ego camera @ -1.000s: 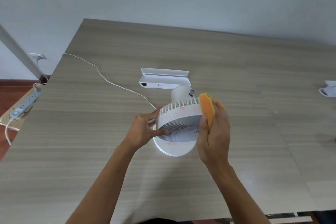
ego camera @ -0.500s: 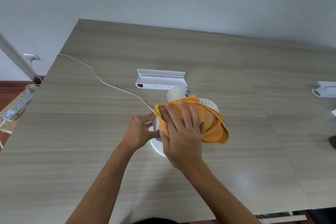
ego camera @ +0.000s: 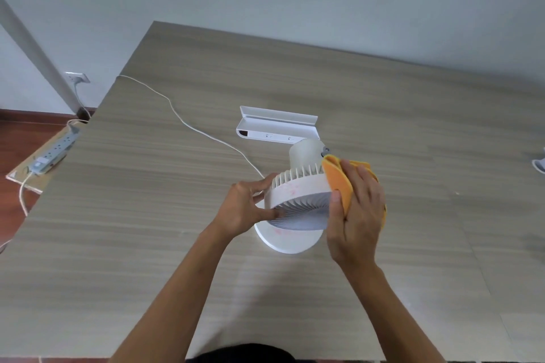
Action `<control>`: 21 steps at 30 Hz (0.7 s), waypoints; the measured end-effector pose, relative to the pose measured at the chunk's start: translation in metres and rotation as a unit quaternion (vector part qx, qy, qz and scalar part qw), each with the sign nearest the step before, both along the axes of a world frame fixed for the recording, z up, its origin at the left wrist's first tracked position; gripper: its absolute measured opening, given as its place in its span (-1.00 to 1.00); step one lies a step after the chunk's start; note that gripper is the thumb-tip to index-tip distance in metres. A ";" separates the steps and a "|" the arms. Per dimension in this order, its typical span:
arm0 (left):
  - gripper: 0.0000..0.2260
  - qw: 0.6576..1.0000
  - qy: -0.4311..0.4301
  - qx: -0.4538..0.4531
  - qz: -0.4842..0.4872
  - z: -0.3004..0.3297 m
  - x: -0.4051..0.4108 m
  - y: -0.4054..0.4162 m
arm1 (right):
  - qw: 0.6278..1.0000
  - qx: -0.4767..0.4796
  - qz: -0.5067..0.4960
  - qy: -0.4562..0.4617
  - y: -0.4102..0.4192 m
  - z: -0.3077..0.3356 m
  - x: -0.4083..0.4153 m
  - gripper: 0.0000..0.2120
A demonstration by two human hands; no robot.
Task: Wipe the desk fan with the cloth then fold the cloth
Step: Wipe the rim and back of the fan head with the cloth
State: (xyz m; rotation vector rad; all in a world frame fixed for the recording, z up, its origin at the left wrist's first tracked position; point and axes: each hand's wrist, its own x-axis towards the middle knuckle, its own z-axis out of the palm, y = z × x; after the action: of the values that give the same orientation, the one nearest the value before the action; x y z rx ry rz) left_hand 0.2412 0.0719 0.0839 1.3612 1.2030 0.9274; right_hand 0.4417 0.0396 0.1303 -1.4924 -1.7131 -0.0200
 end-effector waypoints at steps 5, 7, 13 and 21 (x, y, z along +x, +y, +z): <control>-0.32 1.000 0.007 -0.009 0.007 -0.005 -0.003 0.001 | 0.968 -0.061 -0.092 0.226 -0.002 -0.023 0.016 -0.51; -0.32 1.000 0.006 -0.009 0.013 -0.005 -0.005 -0.001 | 0.976 -0.059 -0.068 0.200 -0.003 -0.020 0.017 -0.55; -0.31 0.999 -0.015 -0.027 0.030 -0.006 -0.006 -0.002 | 1.000 -0.014 -0.008 -0.003 0.004 -0.002 -0.003 -0.57; -0.33 1.000 0.000 -0.010 0.024 0.000 -0.002 -0.003 | 0.976 0.012 -0.005 -0.217 -0.002 -0.005 -0.030 -0.55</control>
State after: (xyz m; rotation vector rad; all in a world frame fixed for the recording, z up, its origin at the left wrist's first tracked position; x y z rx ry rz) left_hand 0.2395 0.0689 0.0844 1.3226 1.2466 0.9463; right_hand 0.4121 0.0373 0.1257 -1.5587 -2.0357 -0.3976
